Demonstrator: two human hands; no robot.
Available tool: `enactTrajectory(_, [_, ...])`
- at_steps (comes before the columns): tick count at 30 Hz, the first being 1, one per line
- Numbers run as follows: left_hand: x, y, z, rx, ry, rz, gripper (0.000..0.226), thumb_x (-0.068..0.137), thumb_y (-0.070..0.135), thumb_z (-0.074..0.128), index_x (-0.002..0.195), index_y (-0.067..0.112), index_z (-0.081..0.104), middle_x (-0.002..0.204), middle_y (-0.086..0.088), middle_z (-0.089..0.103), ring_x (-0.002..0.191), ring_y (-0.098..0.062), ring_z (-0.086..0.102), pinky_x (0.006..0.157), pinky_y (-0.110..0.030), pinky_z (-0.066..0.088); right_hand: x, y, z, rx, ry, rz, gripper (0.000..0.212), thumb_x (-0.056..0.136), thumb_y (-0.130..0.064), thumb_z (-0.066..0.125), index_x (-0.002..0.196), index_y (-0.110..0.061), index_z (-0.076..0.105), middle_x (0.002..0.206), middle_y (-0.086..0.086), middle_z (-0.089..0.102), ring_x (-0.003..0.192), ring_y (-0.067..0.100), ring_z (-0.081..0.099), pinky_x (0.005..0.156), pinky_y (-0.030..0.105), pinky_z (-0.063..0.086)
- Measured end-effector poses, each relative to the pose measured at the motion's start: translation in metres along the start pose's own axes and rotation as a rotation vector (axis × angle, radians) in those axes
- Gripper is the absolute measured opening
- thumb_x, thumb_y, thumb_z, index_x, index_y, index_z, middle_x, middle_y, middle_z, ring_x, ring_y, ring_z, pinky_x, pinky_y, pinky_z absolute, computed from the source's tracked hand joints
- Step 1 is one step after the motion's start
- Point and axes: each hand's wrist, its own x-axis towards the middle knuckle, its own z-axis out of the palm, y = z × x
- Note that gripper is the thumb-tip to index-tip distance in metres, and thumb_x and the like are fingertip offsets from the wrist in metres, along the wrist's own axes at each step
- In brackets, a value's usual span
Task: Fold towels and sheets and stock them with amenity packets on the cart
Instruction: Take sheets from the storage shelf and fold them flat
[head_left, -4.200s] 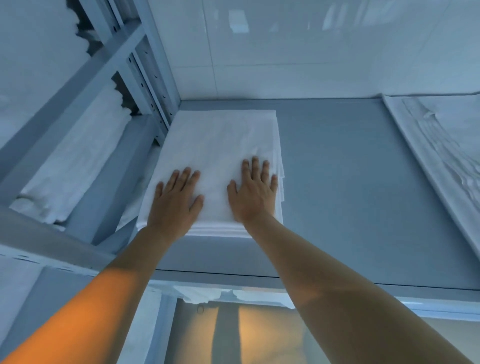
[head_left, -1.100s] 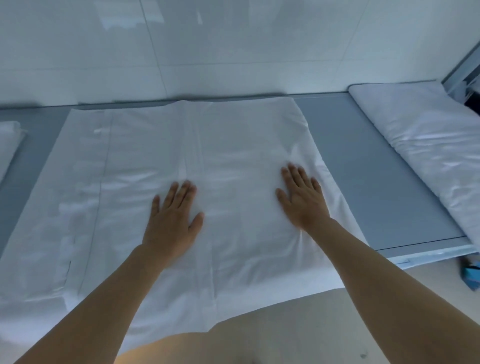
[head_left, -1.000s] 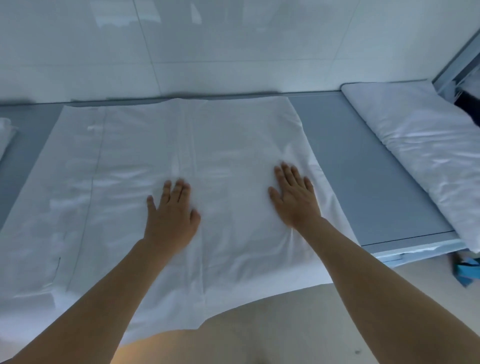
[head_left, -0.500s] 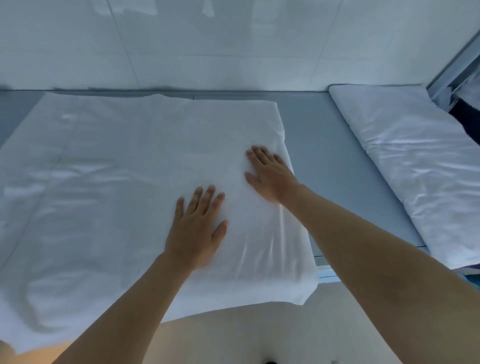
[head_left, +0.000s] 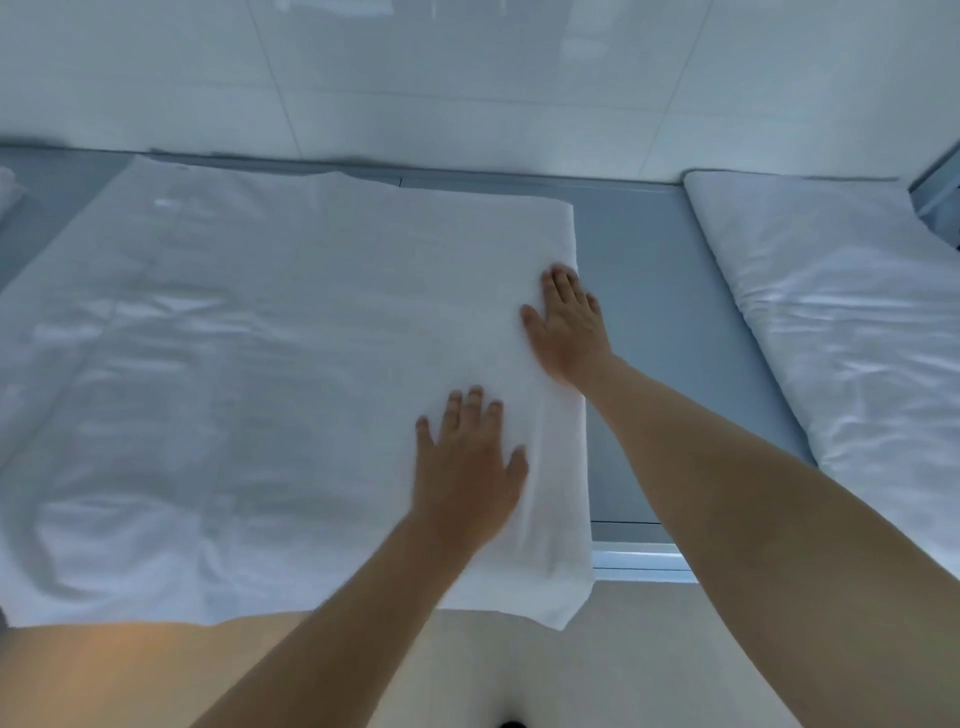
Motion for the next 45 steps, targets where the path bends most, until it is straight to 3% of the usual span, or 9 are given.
enactTrajectory(5, [-0.014, 0.084, 0.024, -0.016, -0.077, -0.127, 0.094, 0.096, 0.066, 0.036, 0.161, 0.006, 0.005, 0.169, -0.020, -0.006, 0.155, -0.042, -0.006, 0.118, -0.068, 0.007, -0.006, 0.005, -0.008, 0.142, 0.014, 0.072, 0.076, 0.104, -0.043, 0.046, 0.161, -0.005, 0.015, 0.170, 0.016, 0.007, 0.156, 0.031, 0.011, 0.126, 0.041, 0.014])
enactTrajectory(13, [-0.004, 0.123, 0.018, -0.004, -0.252, -0.361, 0.060, 0.102, 0.003, 0.025, 0.153, -0.015, -0.002, 0.157, -0.046, -0.002, 0.142, -0.068, 0.011, 0.094, -0.073, 0.042, 0.037, -0.003, -0.034, 0.279, 0.036, 0.285, 0.070, 0.093, -0.031, 0.068, 0.144, 0.003, 0.036, 0.139, 0.022, 0.048, 0.128, 0.040, 0.050, 0.105, 0.040, 0.042])
enactTrajectory(18, [0.001, 0.146, 0.006, 0.181, -0.340, -0.409, 0.078, 0.065, -0.029, 0.004, 0.140, -0.018, 0.024, 0.139, -0.059, 0.021, 0.123, -0.074, 0.038, 0.079, -0.060, 0.058, 0.048, 0.000, -0.029, 0.449, 0.037, 0.393, 0.043, 0.080, -0.029, 0.077, 0.113, -0.009, 0.059, 0.113, 0.009, 0.067, 0.104, 0.032, 0.066, 0.074, 0.031, 0.045])
enactTrajectory(20, [0.006, 0.145, 0.002, 0.244, -0.310, -0.358, 0.079, 0.061, -0.028, 0.003, 0.128, -0.007, 0.039, 0.131, -0.055, 0.036, 0.115, -0.072, 0.049, 0.072, -0.051, 0.060, 0.048, 0.004, -0.027, 0.475, 0.028, 0.398, 0.047, 0.079, -0.035, 0.079, 0.114, -0.010, 0.060, 0.114, 0.008, 0.067, 0.105, 0.031, 0.066, 0.075, 0.030, 0.043])
enactTrajectory(24, [0.011, 0.125, -0.008, 0.307, -0.242, -0.215, 0.037, 0.083, -0.009, 0.039, 0.117, -0.004, 0.054, 0.113, -0.027, 0.056, 0.099, -0.050, 0.064, 0.067, -0.039, 0.059, 0.050, 0.008, -0.031, 0.466, 0.010, 0.354, 0.039, 0.089, -0.034, 0.071, 0.115, -0.006, 0.063, 0.118, 0.012, 0.068, 0.110, 0.032, 0.065, 0.080, 0.030, 0.044])
enactTrajectory(29, [-0.008, 0.088, -0.037, -0.009, -0.136, -0.297, 0.029, 0.089, 0.003, 0.056, 0.115, 0.013, 0.047, 0.103, -0.005, 0.067, 0.094, -0.025, 0.071, 0.065, -0.030, 0.043, 0.045, -0.013, -0.053, 0.395, 0.092, 0.239, 0.014, 0.097, -0.023, 0.054, 0.095, -0.010, 0.055, 0.104, 0.013, 0.066, 0.102, 0.034, 0.063, 0.077, 0.031, 0.041])
enactTrajectory(35, [-0.033, 0.039, -0.067, -0.226, -0.148, -0.317, 0.014, 0.092, 0.013, 0.056, 0.105, 0.016, 0.052, 0.103, -0.002, 0.066, 0.100, -0.025, 0.067, 0.074, -0.030, 0.042, 0.042, -0.089, -0.084, 0.253, 0.155, 0.152, 0.012, 0.100, -0.021, 0.047, 0.096, -0.011, 0.054, 0.103, 0.013, 0.064, 0.096, 0.034, 0.062, 0.074, 0.033, 0.040])
enactTrajectory(39, [-0.045, 0.005, -0.097, -0.328, -0.110, -0.308, 0.010, 0.093, 0.009, 0.051, 0.096, 0.017, 0.045, 0.086, 0.001, 0.055, 0.093, -0.026, 0.064, 0.073, -0.031, 0.041, 0.041, -0.142, -0.100, 0.229, 0.214, 0.165, 0.025, 0.102, -0.020, 0.047, 0.117, -0.007, 0.061, 0.118, 0.014, 0.066, 0.107, 0.035, 0.063, 0.077, 0.032, 0.038])
enactTrajectory(45, [-0.059, -0.082, -0.166, -0.441, -0.043, -0.294, 0.014, 0.088, 0.008, 0.048, 0.101, 0.014, 0.051, 0.096, -0.004, 0.063, 0.090, -0.029, 0.064, 0.078, -0.033, 0.051, 0.052, -0.220, -0.134, 0.238, 0.228, 0.228, 0.021, 0.097, -0.011, 0.050, 0.112, -0.004, 0.062, 0.116, 0.016, 0.067, 0.108, 0.034, 0.064, 0.078, 0.030, 0.041])
